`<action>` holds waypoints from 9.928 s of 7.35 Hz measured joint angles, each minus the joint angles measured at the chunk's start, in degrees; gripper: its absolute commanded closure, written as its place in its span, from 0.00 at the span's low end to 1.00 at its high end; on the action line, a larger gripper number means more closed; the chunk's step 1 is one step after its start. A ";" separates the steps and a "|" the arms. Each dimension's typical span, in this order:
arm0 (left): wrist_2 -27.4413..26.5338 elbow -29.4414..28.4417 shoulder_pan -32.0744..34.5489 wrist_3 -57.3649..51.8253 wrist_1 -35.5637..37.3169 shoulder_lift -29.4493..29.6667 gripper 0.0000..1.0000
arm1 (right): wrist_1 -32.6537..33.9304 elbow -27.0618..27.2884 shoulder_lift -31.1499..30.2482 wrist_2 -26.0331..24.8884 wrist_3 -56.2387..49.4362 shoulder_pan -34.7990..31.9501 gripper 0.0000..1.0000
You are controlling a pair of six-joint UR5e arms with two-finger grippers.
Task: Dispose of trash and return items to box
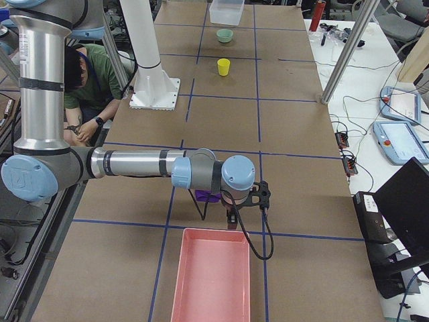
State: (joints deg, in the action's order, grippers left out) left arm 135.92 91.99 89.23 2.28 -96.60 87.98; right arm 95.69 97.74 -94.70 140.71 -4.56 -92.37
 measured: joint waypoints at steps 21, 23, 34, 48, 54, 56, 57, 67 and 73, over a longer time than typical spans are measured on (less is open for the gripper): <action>-29.40 20.92 -58.58 80.88 -10.89 14.29 0.17 | -6.83 -3.17 4.98 0.70 12.02 1.13 0.00; -30.33 19.20 -60.46 80.94 -10.82 14.55 0.68 | -6.88 -3.08 5.03 0.70 12.06 1.32 0.00; -24.34 31.49 -38.15 59.51 11.01 17.36 1.00 | -25.00 -0.15 -0.18 -3.72 32.09 14.01 0.00; -13.39 7.96 -2.13 -7.25 8.97 10.45 1.00 | -32.49 12.65 -12.21 -19.71 58.15 42.92 1.00; -12.89 -5.67 4.11 -12.72 -2.81 0.21 1.00 | 11.94 30.46 1.89 -15.01 40.23 21.71 1.00; -9.21 -4.63 4.01 -6.56 -7.88 -6.68 1.00 | 29.32 30.55 12.36 -14.06 26.61 12.27 1.00; -6.51 -4.71 3.75 -5.01 -9.66 -8.55 1.00 | 33.28 30.43 14.53 -14.16 21.37 9.30 1.00; 1.40 -7.60 -3.30 -1.53 -24.49 -8.91 0.00 | 35.29 21.31 15.93 -14.91 -3.81 -6.00 1.00; -8.00 14.57 0.17 8.04 -12.38 -6.69 0.00 | 9.87 -4.22 11.42 -15.74 -18.14 -12.19 1.00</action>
State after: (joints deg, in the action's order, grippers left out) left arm 127.92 106.56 89.40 10.32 -108.98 81.29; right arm 105.56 93.52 -83.28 124.97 -22.69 -104.56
